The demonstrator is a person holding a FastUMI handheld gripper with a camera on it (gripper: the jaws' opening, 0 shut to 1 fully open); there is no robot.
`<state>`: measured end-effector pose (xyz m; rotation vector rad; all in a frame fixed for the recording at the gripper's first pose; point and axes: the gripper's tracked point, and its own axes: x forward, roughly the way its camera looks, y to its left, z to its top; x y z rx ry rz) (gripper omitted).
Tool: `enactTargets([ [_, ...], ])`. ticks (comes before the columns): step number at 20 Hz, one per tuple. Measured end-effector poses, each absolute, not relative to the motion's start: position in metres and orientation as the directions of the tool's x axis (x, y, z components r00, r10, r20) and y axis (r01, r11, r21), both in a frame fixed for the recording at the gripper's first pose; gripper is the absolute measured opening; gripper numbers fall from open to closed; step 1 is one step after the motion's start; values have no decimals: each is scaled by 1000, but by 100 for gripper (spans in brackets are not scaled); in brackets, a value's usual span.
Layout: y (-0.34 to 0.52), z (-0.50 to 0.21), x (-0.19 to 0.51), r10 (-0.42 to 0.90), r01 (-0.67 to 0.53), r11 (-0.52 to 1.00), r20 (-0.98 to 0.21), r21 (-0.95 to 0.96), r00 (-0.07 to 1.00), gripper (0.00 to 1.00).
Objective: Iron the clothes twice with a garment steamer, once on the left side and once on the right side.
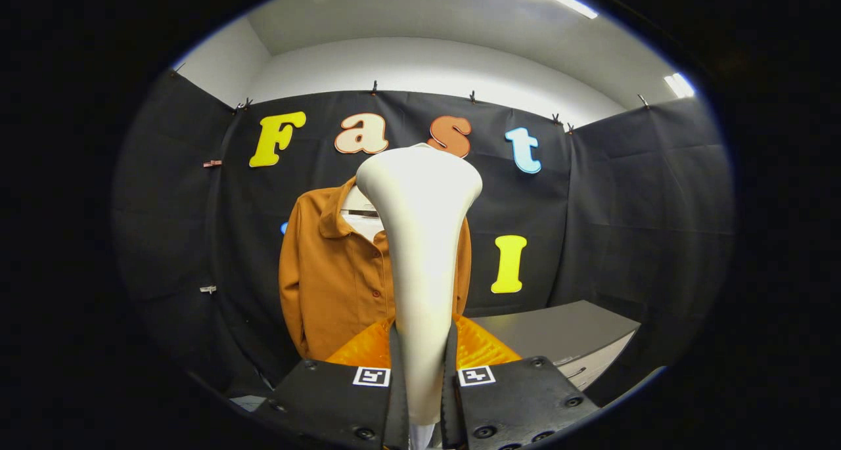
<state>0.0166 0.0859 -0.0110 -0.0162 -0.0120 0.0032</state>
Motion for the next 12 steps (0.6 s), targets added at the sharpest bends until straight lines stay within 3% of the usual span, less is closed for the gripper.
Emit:
enactTargets([
  [12, 84, -10, 28, 3, -3, 1000, 19, -21, 1000, 23],
])
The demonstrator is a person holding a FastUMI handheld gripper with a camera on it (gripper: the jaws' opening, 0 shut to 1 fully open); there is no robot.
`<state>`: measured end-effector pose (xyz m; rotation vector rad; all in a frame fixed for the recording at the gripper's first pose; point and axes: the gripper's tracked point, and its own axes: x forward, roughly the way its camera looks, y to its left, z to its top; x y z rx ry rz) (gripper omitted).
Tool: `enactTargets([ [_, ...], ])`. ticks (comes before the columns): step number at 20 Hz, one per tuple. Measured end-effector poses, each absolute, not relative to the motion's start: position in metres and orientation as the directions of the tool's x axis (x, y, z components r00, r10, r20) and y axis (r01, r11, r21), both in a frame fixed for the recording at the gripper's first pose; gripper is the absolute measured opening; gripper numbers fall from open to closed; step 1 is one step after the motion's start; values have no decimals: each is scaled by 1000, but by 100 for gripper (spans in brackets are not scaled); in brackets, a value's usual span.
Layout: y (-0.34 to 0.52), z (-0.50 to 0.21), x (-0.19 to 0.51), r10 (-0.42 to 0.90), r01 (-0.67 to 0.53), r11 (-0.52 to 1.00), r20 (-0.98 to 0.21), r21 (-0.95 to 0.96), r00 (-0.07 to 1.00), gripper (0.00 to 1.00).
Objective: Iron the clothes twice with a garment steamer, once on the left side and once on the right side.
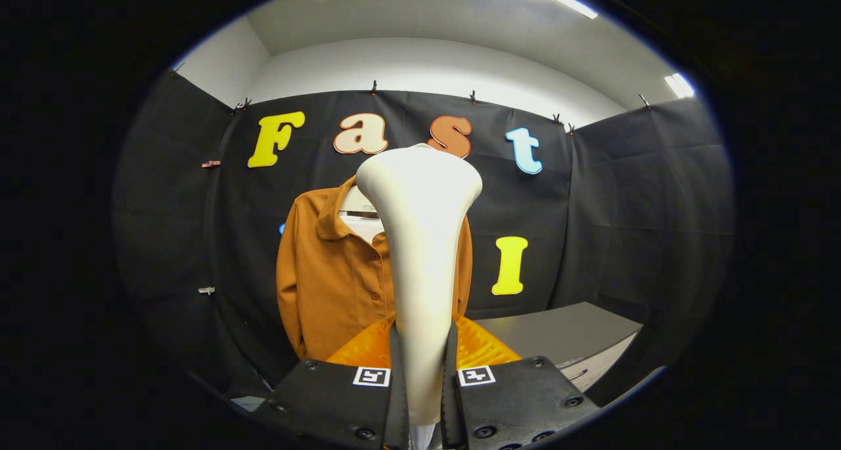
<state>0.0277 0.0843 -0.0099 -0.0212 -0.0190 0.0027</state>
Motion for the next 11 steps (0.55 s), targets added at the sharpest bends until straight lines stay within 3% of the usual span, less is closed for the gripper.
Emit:
enactTargets([
  [11, 89, -9, 32, 8, -7, 1000, 24, -18, 1000, 23],
])
